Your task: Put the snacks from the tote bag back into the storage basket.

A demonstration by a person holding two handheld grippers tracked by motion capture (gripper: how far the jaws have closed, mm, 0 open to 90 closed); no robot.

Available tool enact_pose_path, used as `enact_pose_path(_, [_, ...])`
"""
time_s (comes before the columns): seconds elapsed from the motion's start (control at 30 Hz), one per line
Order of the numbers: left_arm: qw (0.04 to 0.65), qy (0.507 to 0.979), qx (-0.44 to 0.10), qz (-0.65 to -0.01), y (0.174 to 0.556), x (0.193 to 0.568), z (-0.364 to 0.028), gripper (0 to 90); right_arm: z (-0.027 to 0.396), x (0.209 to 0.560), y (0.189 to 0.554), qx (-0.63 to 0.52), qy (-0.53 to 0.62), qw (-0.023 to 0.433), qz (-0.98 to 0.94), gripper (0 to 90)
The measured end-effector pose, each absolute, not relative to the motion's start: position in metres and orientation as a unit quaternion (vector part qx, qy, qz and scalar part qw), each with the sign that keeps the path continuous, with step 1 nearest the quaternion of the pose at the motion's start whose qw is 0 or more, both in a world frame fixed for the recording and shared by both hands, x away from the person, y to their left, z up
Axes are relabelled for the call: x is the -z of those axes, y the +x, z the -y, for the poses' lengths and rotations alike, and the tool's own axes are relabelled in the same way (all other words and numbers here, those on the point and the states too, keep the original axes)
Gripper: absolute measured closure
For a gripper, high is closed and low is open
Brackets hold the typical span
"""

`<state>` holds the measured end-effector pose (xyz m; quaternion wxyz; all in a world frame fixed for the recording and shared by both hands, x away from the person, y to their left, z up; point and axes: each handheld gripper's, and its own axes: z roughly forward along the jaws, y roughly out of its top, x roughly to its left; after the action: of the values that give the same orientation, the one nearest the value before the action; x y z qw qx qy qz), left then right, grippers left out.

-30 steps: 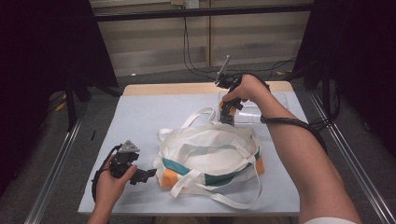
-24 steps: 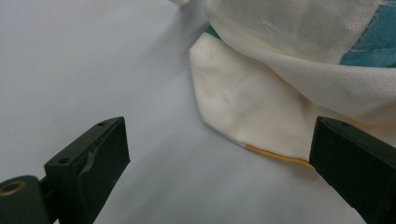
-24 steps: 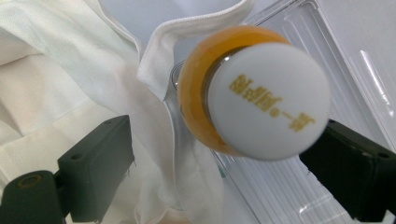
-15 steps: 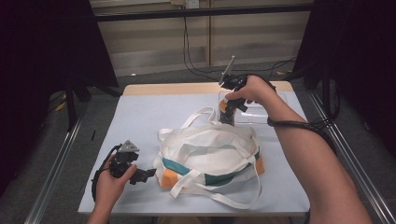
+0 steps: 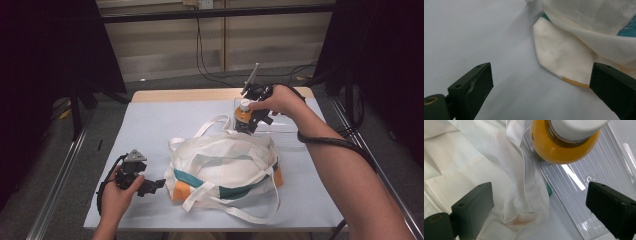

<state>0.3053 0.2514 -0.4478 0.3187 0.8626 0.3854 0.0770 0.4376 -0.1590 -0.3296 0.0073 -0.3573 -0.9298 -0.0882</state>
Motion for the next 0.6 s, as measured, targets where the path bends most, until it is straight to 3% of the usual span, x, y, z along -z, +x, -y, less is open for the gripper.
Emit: enact_pose_path(0.6, [0.328,0.854,-0.086,-0.395,0.303,0.450,-0.250,4.6,0.168,0.323,0.418,0.084,-0.354,0.007,0.931,8.0])
